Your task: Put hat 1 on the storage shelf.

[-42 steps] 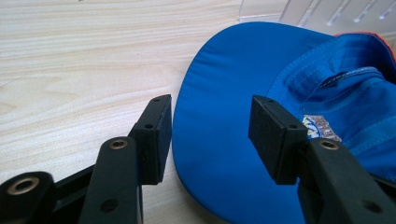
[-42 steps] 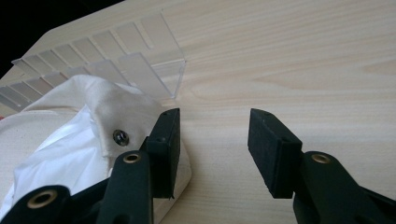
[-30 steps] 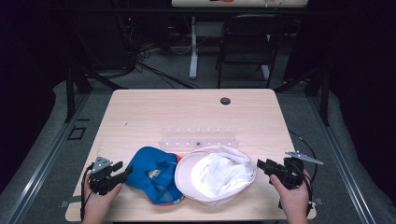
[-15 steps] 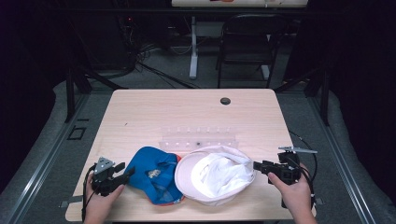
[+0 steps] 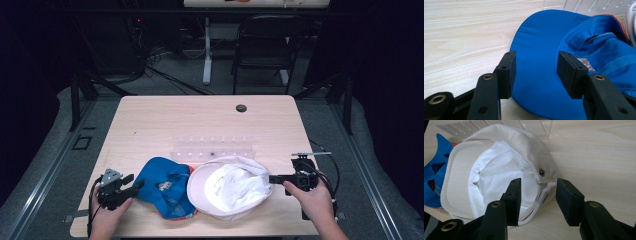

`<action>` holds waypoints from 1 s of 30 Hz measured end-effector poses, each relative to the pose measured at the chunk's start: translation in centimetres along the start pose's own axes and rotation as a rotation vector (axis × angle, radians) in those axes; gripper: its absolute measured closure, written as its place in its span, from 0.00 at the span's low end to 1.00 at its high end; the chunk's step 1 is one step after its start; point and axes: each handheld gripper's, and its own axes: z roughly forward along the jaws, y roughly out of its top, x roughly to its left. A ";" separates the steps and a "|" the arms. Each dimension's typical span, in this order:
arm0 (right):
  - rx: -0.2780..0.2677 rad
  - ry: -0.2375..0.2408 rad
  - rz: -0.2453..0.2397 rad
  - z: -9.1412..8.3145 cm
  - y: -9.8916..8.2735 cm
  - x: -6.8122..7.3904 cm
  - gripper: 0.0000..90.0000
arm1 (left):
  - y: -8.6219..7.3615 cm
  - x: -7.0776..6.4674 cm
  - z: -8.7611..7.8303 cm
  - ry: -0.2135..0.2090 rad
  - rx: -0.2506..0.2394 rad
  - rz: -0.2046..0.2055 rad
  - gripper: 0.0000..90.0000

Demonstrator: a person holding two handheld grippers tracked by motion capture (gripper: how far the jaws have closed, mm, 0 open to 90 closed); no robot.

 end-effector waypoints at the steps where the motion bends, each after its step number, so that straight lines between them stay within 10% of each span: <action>1: 0.006 0.000 0.012 0.2 0.0 0.0 0.64 | 0.0 0.0 0.0 -0.001 0.001 -0.001 0.56; 30: 0.159 -0.084 0.040 3.0 0.5 0.5 0.84 | 0.0 -0.1 0.1 -0.005 0.014 0.007 0.56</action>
